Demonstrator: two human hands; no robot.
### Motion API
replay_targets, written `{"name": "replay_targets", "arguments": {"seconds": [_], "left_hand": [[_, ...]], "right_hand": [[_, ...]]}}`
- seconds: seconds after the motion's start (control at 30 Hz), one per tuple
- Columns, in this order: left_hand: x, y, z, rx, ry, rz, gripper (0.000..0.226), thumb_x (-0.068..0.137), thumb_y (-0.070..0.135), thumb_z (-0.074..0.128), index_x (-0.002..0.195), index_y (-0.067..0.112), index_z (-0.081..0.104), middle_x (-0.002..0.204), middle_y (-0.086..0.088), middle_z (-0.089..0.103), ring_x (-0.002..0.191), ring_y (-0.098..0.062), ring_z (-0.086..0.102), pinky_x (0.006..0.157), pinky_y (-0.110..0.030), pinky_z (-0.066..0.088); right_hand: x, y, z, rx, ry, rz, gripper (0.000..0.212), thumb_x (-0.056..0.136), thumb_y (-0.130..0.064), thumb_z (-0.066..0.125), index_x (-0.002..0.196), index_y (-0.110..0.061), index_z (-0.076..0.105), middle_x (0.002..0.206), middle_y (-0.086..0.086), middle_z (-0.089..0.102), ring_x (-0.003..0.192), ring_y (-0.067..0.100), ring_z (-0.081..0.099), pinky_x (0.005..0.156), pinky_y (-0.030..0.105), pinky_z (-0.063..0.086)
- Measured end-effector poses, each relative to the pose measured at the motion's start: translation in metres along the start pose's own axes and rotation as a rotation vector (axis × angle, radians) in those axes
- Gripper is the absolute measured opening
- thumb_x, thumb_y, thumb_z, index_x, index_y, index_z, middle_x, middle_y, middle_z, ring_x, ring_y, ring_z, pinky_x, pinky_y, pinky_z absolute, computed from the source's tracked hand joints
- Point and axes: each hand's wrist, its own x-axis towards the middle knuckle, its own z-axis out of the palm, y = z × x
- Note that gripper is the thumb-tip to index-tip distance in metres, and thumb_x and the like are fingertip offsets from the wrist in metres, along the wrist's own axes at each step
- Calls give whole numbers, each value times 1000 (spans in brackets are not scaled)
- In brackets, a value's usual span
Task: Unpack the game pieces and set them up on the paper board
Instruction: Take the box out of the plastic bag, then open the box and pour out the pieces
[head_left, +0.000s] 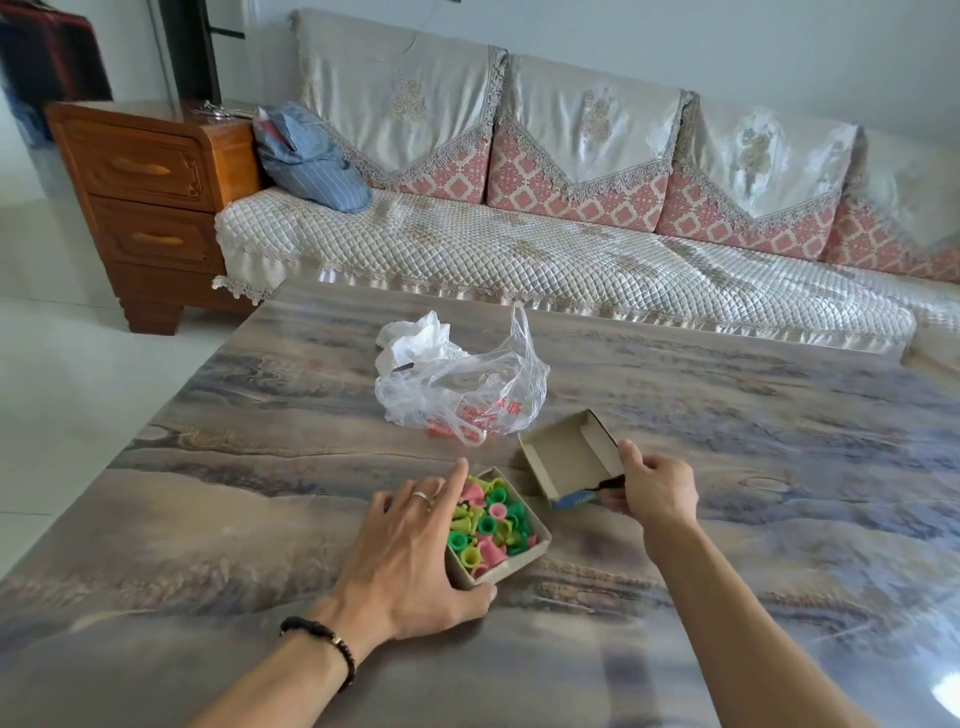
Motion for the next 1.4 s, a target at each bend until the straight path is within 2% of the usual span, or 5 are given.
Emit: {"name": "replay_targets", "arguments": {"seconds": [0.33, 0.63, 0.77, 1.23, 1.4], "left_hand": [[-5, -11, -4, -202, -75, 44, 118, 61, 74, 62, 150, 34, -3, 154, 7, 23, 142, -7, 12, 112, -21, 5], [-4, -8, -10, -178, -87, 0, 130, 54, 77, 67, 151, 28, -5, 150, 4, 31, 138, -12, 23, 114, -22, 8], [-4, -8, -9, -182, -98, 0, 132, 53, 74, 67, 151, 28, -7, 150, 2, 34, 137, -13, 29, 117, -29, 13], [-1, -16, -4, -193, -75, 4, 115, 54, 82, 58, 148, 32, 14, 146, 8, 36, 135, -11, 29, 116, -29, 13], [0, -16, -4, -215, -54, 25, 106, 55, 82, 59, 143, 34, 24, 140, 13, 38, 129, -8, 32, 114, -26, 14]], "right_hand": [[17, -2, 27, 117, -114, 95, 10, 82, -16, 61, 82, -7, 65, 72, 6, 67, 69, 21, 72, 76, 37, 60], [-62, 10, 31, -630, -327, -1027, 25, 87, -39, 58, 102, -21, 66, 96, -9, 65, 89, 10, 57, 71, 28, 50], [-72, 10, 51, -921, -424, -1258, 38, 90, -50, 38, 111, -26, 59, 105, -4, 57, 94, 18, 54, 77, 34, 46], [-66, 11, 72, -802, -340, -1162, 36, 96, -47, 36, 80, -17, 49, 72, -2, 63, 61, 27, 59, 54, 41, 49], [-56, 0, 73, -411, -278, -750, 37, 92, -32, 54, 64, -8, 53, 54, -4, 53, 49, 14, 47, 50, 30, 40]]}}
